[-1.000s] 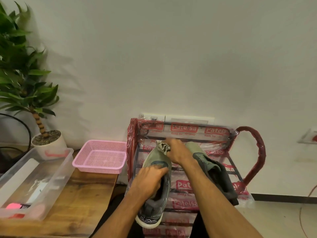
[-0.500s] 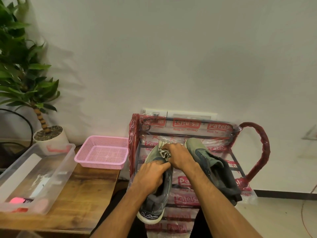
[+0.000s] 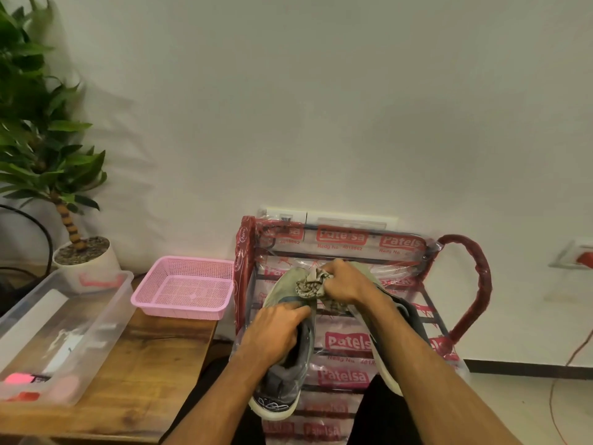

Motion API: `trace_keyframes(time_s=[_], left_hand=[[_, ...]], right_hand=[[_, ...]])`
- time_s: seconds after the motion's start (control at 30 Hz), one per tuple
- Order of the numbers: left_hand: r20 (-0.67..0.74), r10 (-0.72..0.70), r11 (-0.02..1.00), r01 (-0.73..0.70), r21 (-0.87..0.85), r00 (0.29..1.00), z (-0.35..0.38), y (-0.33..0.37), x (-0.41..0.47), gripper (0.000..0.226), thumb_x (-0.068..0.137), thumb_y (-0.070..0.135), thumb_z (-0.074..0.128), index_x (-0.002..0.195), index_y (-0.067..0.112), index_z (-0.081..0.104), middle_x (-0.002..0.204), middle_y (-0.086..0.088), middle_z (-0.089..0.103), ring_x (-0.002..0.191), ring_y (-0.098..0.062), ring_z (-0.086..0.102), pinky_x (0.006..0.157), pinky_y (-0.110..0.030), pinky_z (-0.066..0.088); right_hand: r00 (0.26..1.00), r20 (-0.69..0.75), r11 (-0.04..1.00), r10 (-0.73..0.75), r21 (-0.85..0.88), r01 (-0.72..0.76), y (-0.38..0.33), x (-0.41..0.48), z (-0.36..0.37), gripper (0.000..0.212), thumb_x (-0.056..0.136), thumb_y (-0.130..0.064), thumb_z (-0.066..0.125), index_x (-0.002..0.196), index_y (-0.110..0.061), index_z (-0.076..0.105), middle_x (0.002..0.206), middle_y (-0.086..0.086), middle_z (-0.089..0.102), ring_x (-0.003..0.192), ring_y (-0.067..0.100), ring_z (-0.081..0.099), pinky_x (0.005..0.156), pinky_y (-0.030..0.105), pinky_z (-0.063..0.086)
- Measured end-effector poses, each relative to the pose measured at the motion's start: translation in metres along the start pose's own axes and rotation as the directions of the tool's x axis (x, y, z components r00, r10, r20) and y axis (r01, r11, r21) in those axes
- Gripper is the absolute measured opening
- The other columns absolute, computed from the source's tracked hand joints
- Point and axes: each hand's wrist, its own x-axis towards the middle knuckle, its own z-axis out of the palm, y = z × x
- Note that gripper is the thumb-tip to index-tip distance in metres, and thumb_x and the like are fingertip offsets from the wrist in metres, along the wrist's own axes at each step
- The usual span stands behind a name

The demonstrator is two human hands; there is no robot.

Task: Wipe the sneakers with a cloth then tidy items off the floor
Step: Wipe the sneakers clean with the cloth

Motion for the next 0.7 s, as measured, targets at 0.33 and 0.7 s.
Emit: trace_keyframes(time_s=[0.33, 0.7], left_hand=[[0.010, 0.027, 0.999, -0.027, -0.022, 1.000, 0.000, -0.001, 0.000, 0.034, 0.084, 0.004, 0.047, 0.112, 0.020, 0.060, 0.115, -0.001, 0.064, 0.100, -0.025, 0.061, 0.075, -0.035, 0.046], [0.019, -0.008, 1.000, 0.008, -0.010, 1.000, -0.002, 0.002, -0.001, 0.034, 0.090, 0.009, 0.048, 0.119, 0.023, 0.058, 0.118, -0.001, 0.064, 0.103, -0.023, 0.060, 0.078, -0.034, 0.045]], right_hand=[[0.976, -0.048, 0.896, -0.211, -0.408, 0.174, -0.026, 0.026, 0.035, 0.050, 0.090, -0.013, 0.061, 0.138, -0.017, 0.048, 0.137, 0.007, 0.053, 0.122, 0.028, 0.052, 0.100, 0.041, 0.044], [0.957, 0.072, 0.735, -0.282, -0.624, 0.264, -0.019, 0.026, 0.046, 0.043, 0.089, -0.012, 0.056, 0.131, -0.017, 0.053, 0.128, 0.007, 0.058, 0.116, 0.030, 0.055, 0.093, 0.040, 0.048]])
